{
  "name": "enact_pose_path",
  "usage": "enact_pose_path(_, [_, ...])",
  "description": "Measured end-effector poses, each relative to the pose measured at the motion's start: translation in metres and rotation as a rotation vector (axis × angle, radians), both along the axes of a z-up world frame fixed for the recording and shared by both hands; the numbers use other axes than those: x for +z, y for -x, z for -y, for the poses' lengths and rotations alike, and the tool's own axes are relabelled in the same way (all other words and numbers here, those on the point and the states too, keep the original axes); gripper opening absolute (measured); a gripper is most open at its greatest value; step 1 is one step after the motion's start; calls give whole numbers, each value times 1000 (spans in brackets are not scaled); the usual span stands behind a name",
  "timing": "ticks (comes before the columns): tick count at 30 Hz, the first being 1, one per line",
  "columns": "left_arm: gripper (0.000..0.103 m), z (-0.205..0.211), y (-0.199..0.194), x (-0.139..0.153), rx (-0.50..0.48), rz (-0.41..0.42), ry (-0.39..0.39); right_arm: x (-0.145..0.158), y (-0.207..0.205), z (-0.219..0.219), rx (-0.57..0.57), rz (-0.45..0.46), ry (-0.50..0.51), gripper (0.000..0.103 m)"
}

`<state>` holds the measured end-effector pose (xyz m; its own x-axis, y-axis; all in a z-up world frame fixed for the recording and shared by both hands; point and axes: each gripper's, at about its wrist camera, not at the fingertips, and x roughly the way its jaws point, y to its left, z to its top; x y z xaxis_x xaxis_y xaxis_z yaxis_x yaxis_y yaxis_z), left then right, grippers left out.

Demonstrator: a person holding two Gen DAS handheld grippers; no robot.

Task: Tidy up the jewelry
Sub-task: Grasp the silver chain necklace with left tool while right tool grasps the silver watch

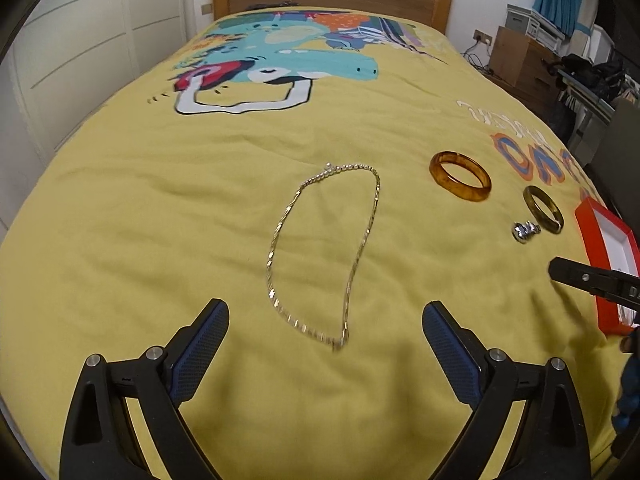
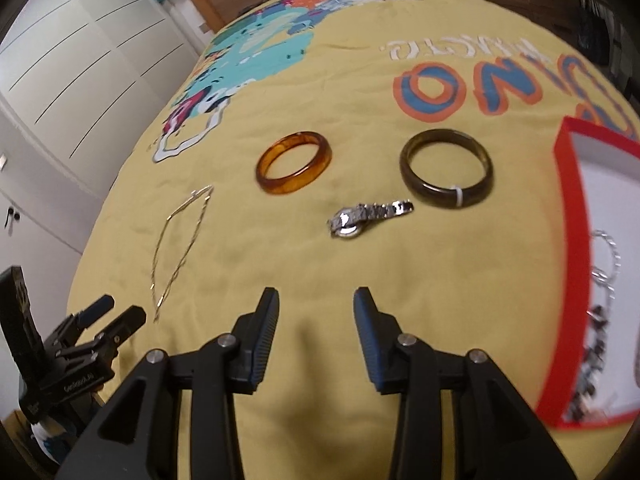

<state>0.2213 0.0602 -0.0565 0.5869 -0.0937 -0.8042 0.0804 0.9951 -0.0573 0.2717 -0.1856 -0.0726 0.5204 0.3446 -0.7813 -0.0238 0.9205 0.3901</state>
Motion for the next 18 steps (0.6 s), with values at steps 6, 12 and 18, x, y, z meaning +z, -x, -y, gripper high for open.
enact_pose_path(6, [96, -7, -29, -13, 3, -16, -10, -20, -25, 6, -40, -37, -53, 37])
enact_pose_path(12, [96, -4, -42, -30, -33, -46, -37, -25, -39, 6, -44, -33, -63, 37])
enact_pose_path(18, [96, -20, -53, -43, 31, -68, -20, -28, -51, 4, -44, -28, -81, 37])
